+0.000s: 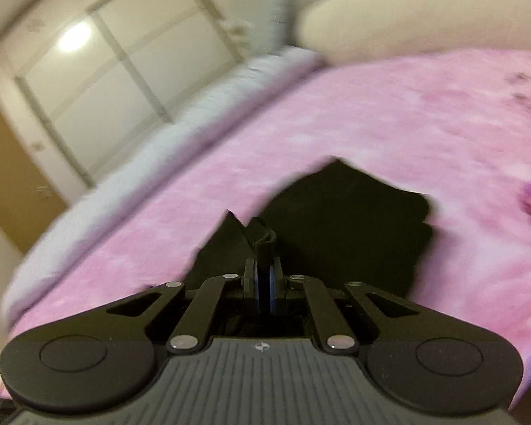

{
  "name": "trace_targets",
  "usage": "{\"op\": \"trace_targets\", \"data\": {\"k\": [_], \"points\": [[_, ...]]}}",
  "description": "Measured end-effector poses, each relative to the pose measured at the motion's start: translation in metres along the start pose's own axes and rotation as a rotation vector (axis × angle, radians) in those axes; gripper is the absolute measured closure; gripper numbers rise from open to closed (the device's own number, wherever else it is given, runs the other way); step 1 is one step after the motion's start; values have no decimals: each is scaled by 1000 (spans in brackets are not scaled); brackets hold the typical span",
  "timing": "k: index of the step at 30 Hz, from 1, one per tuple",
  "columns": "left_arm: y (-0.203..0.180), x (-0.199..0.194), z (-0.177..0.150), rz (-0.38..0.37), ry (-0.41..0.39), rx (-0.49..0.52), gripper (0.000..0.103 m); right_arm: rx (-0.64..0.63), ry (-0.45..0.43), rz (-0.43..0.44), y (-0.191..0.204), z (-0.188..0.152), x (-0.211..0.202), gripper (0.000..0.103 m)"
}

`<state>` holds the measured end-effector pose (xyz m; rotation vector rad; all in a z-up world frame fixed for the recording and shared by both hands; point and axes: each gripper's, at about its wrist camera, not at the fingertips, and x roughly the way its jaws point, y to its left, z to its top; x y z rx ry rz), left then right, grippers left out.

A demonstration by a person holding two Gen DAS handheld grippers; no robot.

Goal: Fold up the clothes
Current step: 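Grasp the trouser strip's other end with the right gripper and fold it over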

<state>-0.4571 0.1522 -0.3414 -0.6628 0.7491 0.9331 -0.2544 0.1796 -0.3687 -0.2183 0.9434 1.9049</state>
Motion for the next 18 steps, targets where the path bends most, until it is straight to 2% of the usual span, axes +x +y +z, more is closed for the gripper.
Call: {"op": "trace_targets", "data": {"k": [1,4,8,10,12,14,15,18], "points": [[-5,4,2,-7,6,7,76,24,29,-26,-13,0,8,97],[-19,14,9,-22,15,27,76,53,44,6,-32,-1,6,97],[-29,23,20,-12,13,44,76,-85,-82,85,-13,22,-17,98],[-32,29,24,0,19,44,74,-144,-148,57,-7,38,-24,98],[-33,37,25,11,31,41,74,-148,-158,-28,-17,44,-19,98],[-34,42,25,21,40,39,74,-35,-103,-75,-48,43,-8,97],[-34,43,25,25,42,40,74,-1,-69,-70,-58,40,-1,97],[-34,45,24,40,47,38,74,-40,-63,-69,-60,33,4,96]]}}
